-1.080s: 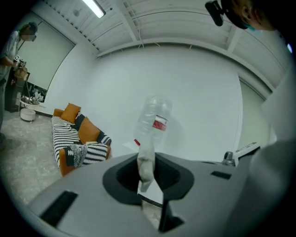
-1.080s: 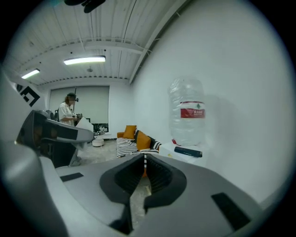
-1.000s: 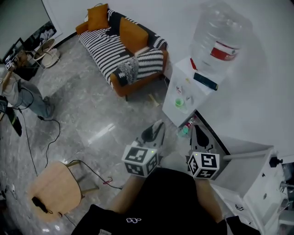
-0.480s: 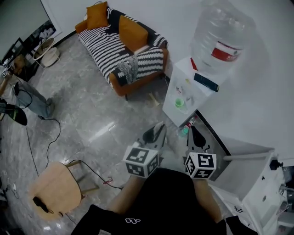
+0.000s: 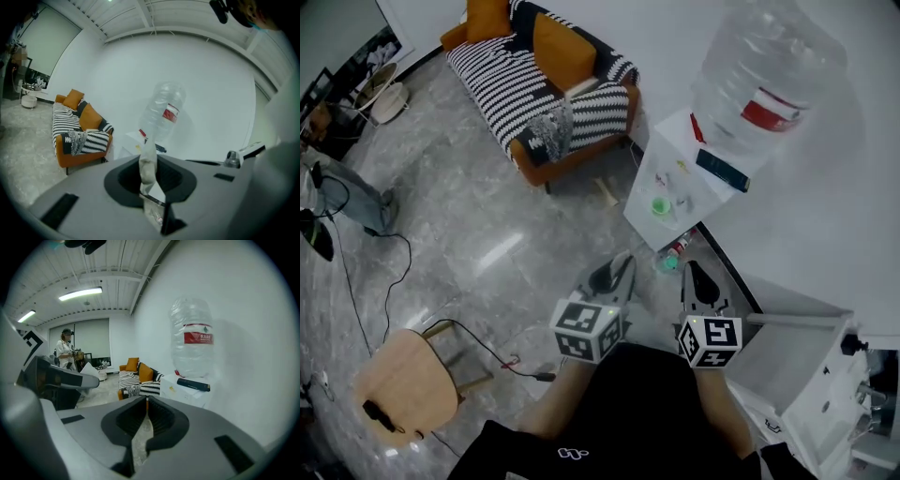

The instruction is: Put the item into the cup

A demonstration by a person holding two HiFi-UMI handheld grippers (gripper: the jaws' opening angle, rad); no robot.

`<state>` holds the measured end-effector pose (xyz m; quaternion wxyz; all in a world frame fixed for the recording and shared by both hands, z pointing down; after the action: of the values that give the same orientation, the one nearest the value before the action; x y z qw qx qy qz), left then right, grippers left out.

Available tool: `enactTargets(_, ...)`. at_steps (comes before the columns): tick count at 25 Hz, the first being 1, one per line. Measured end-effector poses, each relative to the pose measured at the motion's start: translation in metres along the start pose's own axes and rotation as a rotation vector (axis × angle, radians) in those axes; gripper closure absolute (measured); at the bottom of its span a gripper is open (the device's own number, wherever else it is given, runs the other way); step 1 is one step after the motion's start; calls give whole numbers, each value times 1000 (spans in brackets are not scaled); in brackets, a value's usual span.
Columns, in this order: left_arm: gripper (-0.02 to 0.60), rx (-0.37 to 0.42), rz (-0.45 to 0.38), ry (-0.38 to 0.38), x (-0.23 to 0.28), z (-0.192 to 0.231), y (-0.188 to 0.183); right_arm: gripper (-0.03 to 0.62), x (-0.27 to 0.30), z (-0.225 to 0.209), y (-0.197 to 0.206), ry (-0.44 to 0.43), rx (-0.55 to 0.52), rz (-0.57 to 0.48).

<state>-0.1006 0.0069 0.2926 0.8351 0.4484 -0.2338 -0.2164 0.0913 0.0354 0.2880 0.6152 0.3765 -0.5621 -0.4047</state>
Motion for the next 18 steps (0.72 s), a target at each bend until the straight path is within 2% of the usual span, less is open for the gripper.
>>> enactTargets(6,523,-42,56,35,36,17,5,572,29,-11,0,9,0,36)
enactTargets(10,523,-61,123,48,58,28,15,572,47,-14,11,2,12,85)
enactTargets(18,523,-45,237,85,112,57,14,572,98,-29,48,28,81,195)
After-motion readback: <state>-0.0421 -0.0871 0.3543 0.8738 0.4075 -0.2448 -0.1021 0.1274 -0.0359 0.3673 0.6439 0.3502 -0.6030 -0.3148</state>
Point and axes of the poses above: the fingertips, and each gripper's own axes: x forward along the fingers, z to its left, y out of its underside, the point moved 8 cm from there along -x, backward along the fingers, and after that the axes turned 14 degrees about y, right-handed, at the moved point
